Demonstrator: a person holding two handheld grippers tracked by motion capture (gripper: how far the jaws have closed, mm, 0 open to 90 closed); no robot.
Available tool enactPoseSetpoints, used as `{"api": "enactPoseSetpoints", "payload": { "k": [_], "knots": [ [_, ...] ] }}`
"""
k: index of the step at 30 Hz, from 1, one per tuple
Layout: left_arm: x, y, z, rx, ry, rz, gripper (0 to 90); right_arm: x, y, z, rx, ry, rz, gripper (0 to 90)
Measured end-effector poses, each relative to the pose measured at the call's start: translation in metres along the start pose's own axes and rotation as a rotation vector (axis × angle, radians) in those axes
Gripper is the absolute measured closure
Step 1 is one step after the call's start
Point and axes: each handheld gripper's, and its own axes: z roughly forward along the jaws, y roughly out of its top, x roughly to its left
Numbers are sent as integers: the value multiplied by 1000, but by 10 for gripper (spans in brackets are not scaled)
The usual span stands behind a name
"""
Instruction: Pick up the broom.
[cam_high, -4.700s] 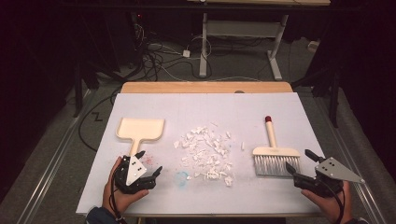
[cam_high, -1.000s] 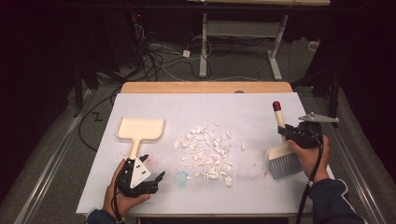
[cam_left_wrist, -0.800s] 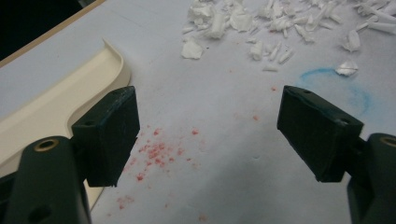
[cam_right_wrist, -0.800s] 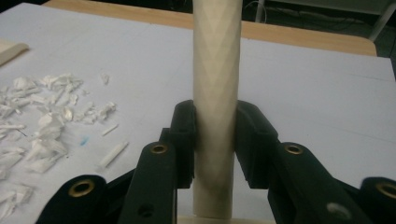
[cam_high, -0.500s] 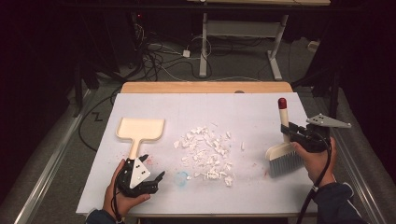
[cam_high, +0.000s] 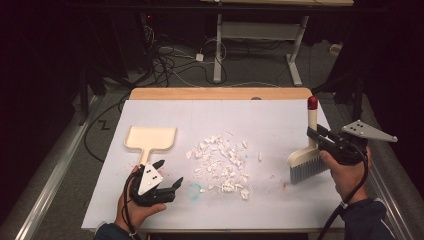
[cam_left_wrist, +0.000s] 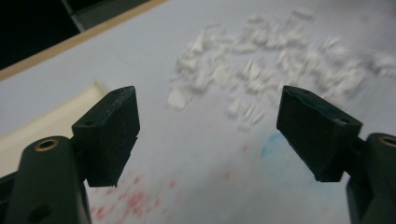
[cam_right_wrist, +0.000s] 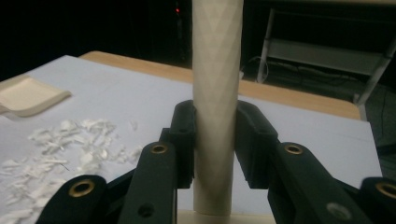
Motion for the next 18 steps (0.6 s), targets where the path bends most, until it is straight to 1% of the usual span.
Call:
{"api": "enactPoseSetpoints", "payload": {
  "k": [1, 2, 3, 4, 5, 6, 7, 8, 9, 10, 11, 12, 13, 14, 15, 16, 17, 18],
  "knots": [
    [-9, 18, 2, -33, -59, -20, 212, 3, 3, -3, -13, -1, -4, 716],
    [-14, 27, 4, -45, -95, -25, 208, 6, 5, -5, -19, 1, -9, 716],
    [-22, 38, 7, -61, -109, -17, 205, 9, 7, -6, -29, 6, -9, 715],
    [-22, 38, 7, -61, -109, -17, 213, 9, 7, -6, -29, 6, -9, 715],
    [-37, 59, 14, -91, -177, -5, 215, 17, 10, -9, -48, 12, -18, 715],
    [-37, 59, 14, -91, -177, -5, 214, 17, 10, -9, -48, 12, -18, 715],
    [-45, 70, 19, -99, -211, 3, 214, 26, 13, -10, -62, 25, -30, 716],
    [-54, 80, 24, -109, -238, 12, 215, 30, 13, -10, -67, 30, -38, 716],
    [-63, 88, 30, -118, -274, 19, 215, 34, 14, -10, -65, 40, -47, 716],
    [-80, 103, 44, -127, -339, 26, 215, 38, 15, -10, -69, 45, -50, 715],
    [-80, 103, 44, -127, -339, 26, 216, 42, 15, -10, -74, 49, -52, 715],
    [-95, 114, 58, -124, -369, 39, 219, 47, 15, -9, -72, 56, -51, 715],
    [-102, 119, 64, -127, -394, 32, 220, 50, 14, -8, -76, 64, -58, 715],
    [-108, 123, 69, -130, -404, 34, 221, 54, 14, -8, -77, 65, -55, 715],
    [-114, 127, 74, -138, -408, 36, 226, 57, 14, -7, -77, 70, -63, 715],
    [-114, 127, 74, -138, -408, 36, 230, 61, 14, -7, -79, 75, -69, 715],
    [-118, 130, 77, -143, -413, 34, 233, 64, 13, -6, -88, 73, -64, 715],
    [-122, 132, 81, -144, -423, 26, 233, 64, 13, -6, -88, 73, -64, 715]
  ]
}}
